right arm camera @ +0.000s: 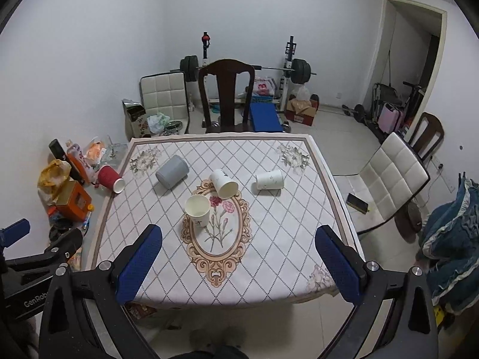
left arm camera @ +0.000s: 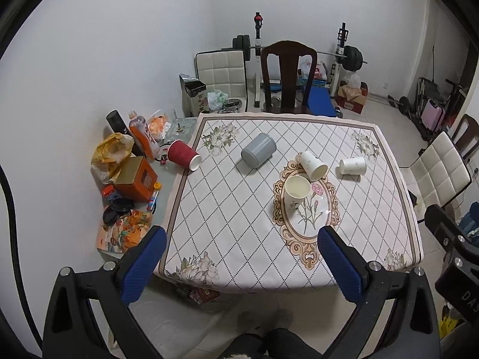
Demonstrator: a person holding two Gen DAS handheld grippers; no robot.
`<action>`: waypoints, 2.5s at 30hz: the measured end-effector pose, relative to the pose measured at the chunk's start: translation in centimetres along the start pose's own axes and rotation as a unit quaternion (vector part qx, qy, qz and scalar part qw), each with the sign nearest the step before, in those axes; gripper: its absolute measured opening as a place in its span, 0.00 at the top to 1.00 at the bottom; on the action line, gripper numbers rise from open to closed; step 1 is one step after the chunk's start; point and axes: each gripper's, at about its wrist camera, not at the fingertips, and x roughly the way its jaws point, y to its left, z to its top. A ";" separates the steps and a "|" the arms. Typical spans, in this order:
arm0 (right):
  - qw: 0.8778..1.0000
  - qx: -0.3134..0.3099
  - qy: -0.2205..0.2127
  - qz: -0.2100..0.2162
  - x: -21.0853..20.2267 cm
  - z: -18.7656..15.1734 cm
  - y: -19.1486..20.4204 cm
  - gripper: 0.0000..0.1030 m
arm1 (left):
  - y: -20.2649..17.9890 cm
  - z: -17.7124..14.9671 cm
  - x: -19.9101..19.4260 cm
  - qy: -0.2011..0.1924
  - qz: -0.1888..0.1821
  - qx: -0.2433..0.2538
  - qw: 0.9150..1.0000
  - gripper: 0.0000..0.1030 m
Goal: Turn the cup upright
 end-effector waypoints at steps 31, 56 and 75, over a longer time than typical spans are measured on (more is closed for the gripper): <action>1.000 -0.012 0.008 0.013 1.5 1.3 -0.5 0.00 | 0.1 1.4 0.0 -0.002 0.016 -0.025 1.000 0.00; 1.000 -0.015 0.023 0.016 2.2 0.3 -0.9 0.00 | -0.2 0.9 0.3 0.011 0.010 -0.027 1.000 0.00; 1.000 -0.015 0.021 0.016 1.9 0.6 -0.5 0.00 | 0.1 1.0 0.0 0.009 0.008 -0.027 1.000 0.00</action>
